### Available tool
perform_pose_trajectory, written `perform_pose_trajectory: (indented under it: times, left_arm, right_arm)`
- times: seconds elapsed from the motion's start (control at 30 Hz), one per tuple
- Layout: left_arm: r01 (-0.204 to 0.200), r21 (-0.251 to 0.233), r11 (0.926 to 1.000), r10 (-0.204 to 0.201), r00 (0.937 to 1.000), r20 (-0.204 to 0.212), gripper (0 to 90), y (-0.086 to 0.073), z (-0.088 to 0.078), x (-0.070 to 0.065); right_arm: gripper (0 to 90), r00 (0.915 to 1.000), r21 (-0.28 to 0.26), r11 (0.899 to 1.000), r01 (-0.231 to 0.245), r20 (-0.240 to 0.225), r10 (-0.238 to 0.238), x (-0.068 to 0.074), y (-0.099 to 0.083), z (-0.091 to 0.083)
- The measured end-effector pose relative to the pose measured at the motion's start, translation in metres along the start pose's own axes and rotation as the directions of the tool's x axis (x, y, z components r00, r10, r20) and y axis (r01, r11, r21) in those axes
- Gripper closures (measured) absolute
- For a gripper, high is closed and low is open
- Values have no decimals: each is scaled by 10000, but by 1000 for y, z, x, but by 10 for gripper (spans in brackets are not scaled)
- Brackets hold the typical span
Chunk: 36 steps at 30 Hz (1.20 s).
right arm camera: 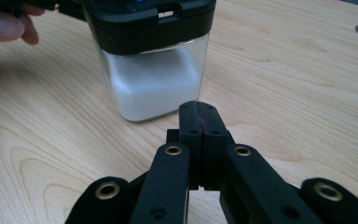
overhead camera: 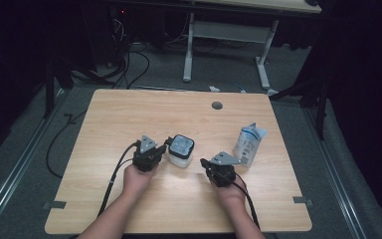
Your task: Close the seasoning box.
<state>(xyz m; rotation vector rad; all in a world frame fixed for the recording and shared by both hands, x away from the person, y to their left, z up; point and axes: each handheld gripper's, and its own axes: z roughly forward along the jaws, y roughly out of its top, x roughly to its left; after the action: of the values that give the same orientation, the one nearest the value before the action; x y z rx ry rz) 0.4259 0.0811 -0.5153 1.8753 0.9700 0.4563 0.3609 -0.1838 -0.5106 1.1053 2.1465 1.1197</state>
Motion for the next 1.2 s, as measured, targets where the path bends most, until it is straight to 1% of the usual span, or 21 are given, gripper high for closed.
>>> perform_pose_trajectory:
  times: [0.03,0.1,0.2,0.23,0.3,0.33,0.37,0.4,0.43,0.47,0.53,0.6,0.67,0.7,0.8,0.87,0.93,1.03,1.2]
  left_arm:
    - [-46,-44,10000,46,10000,4,900,2,3,1]
    - [12,-131,9999,-12,10000,69,900,5,9,4]
    - [0,-146,9999,3,9998,192,900,9,19,8]
    - [56,-239,9997,-50,9997,236,900,9,20,9]
    - [72,-105,9999,-70,9998,187,900,8,20,11]
    - [12,-58,10000,-12,9999,100,899,6,17,12]
    - [-35,-122,9999,36,10000,19,898,4,13,13]
    - [-16,-152,9999,16,10000,-44,897,2,7,15]
    - [10,-223,9998,-13,9999,-140,892,1,1,17]
    - [-19,-285,9996,11,9996,-281,876,-1,-6,19]
    - [5,-357,9994,-23,9987,-506,855,-4,-23,25]
    - [-61,-463,9989,23,9966,-821,836,-8,-39,29]
    - [-109,-515,9986,52,9941,-1084,814,-14,-55,35]
    - [-113,-542,9985,48,9930,-1183,808,-16,-61,38]
    - [17,-666,9978,-109,9903,-1382,791,-21,-78,48]
    - [36,-673,9977,-135,9892,-1463,779,-24,-85,52]
    - [42,-686,9976,-147,9882,-1526,769,-26,-88,54]
    - [59,-646,9979,-162,9869,-1603,750,-30,-90,55]
    - [126,-602,9981,-219,9873,-1573,718,-34,-89,55]
  right_arm:
    - [900,10000,22,10000,-11,8,11,0,0,1]
    - [900,10000,69,9999,-74,16,74,-1,0,4]
    - [900,9999,117,9999,-117,42,116,-1,2,8]
    - [900,9999,114,9999,-85,70,84,-1,3,9]
    - [900,9998,140,9998,-126,164,124,-1,5,13]
    - [900,9997,130,9998,-178,143,176,-2,6,15]
    - [900,9996,106,9997,-217,187,215,-3,7,18]
    - [900,9994,140,9997,-202,301,197,-4,9,21]
    - [900,9990,54,9997,-225,377,223,-6,12,24]
    - [900,9985,53,9994,-335,445,333,-7,14,28]
    - [900,9975,95,9994,-344,620,337,-11,20,37]
    - [900,9969,108,9989,-456,639,449,-15,26,46]
    - [900,9968,99,9989,-452,669,445,-17,31,53]
    - [900,9970,139,9992,-381,684,371,-17,33,56]
    - [900,9974,62,9998,-168,702,163,-14,38,58]
    - [900,9976,68,9998,-183,662,179,-14,38,57]
    - [900,9976,126,9999,-76,682,67,-12,37,56]
    - [900,9976,172,9999,3,688,-15,-8,35,52]
    - [900,9986,82,9997,220,483,-224,-1,32,49]
